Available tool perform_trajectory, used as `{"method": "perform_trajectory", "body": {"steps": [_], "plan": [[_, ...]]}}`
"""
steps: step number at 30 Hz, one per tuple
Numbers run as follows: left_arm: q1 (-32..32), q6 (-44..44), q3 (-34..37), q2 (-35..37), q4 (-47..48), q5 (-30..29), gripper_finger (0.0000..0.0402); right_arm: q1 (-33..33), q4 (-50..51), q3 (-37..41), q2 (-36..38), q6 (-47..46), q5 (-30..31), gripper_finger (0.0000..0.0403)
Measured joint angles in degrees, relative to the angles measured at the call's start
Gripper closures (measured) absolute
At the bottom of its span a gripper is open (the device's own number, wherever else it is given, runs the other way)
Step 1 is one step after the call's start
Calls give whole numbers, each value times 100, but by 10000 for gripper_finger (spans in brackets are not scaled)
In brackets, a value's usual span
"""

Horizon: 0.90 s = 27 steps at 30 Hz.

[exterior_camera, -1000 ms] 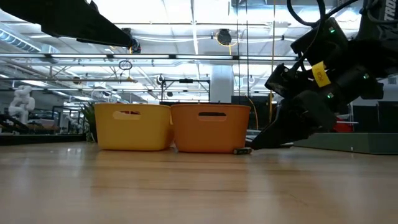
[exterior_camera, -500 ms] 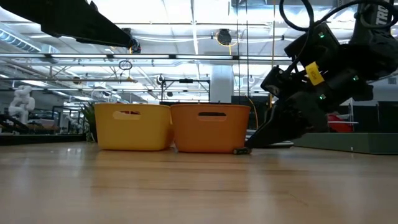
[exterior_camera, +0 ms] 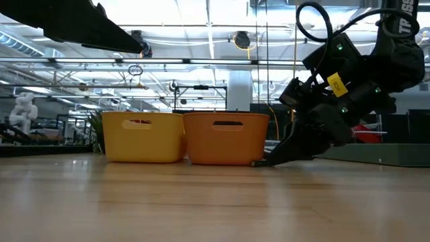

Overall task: Sort batteries
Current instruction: Put the black battery into the orange bin

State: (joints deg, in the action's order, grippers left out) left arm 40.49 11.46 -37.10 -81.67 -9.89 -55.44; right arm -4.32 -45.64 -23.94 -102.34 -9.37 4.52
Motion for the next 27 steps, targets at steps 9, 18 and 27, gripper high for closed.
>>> {"method": "perform_trajectory", "body": {"steps": [9,18,27], "plan": [[-7,3,0,0,20,0,187,-360,-206,0,-68,-217,-174,264],[-47,5,0,0,20,0,187,-569,-282,-100,-68,-341,23,264],[-68,7,0,0,20,0,187,-871,216,-446,-185,-216,150,264]]}}
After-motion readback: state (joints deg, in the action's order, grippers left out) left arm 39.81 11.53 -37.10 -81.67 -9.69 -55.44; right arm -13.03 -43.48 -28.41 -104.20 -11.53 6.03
